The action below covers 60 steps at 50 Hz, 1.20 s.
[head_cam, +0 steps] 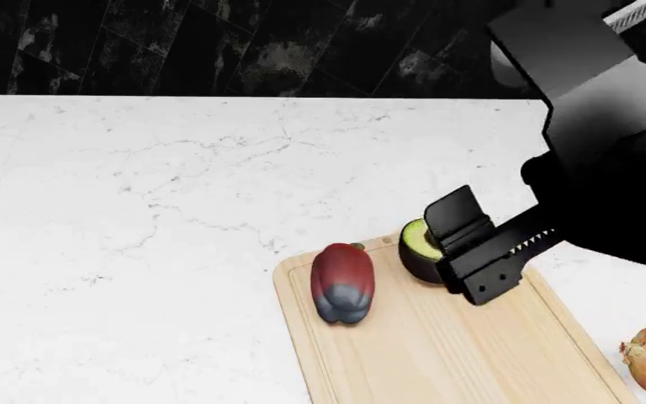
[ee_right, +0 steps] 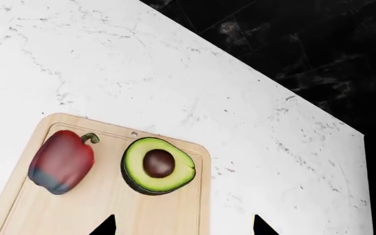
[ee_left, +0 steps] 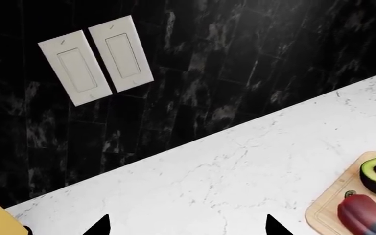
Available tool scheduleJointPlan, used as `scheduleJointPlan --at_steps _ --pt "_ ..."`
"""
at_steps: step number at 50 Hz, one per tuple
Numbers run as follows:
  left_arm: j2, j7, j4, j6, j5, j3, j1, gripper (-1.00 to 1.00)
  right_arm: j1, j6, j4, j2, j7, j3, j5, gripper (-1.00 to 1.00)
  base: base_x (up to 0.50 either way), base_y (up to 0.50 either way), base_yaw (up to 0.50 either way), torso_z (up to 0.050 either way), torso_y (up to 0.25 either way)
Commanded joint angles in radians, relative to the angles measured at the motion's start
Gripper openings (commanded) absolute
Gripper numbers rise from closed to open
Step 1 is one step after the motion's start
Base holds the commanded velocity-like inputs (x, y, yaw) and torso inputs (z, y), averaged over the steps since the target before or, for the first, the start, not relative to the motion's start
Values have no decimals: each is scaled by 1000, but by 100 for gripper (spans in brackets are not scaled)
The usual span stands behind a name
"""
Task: Place the avocado, onion, tomato and bell pepper on the cutting board.
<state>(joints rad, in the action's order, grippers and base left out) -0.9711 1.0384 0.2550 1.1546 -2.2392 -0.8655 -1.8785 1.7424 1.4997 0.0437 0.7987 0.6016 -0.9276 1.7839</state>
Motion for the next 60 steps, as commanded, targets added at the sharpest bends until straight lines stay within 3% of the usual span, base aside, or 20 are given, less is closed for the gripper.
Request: scheduleJointPlan --at_steps 1,14,16,18,28,47,53,60 --pt "45 -26 -6 12 28 18 -17 100 19 -85 -210 203 327 -51 463 100 0 0 0 0 0" --pt "60 -13 -40 35 27 -1 -56 100 209 -174 -347 335 541 -159 807 100 0 0 0 0 0" --pt "59 -10 -36 30 23 0 -56 100 265 -175 -342 355 651 -246 898 100 0 0 0 0 0" --pt "59 -11 -36 28 26 1 -55 100 280 -213 -344 379 625 -209 922 100 0 0 0 0 0" --pt "67 -15 -44 34 19 -1 -74 100 402 -143 -270 442 758 -302 1086 100 0 0 0 0 0" --pt "79 -30 -45 32 36 -2 -74 100 427 66 -73 467 819 -419 1063 100 0 0 0 0 0" --pt "78 -33 -44 31 40 -2 -71 100 606 71 -100 456 660 -647 963 100 0 0 0 0 0" --pt "82 -37 -48 33 44 -4 -76 100 613 71 -141 444 735 -702 1072 100 0 0 0 0 0"
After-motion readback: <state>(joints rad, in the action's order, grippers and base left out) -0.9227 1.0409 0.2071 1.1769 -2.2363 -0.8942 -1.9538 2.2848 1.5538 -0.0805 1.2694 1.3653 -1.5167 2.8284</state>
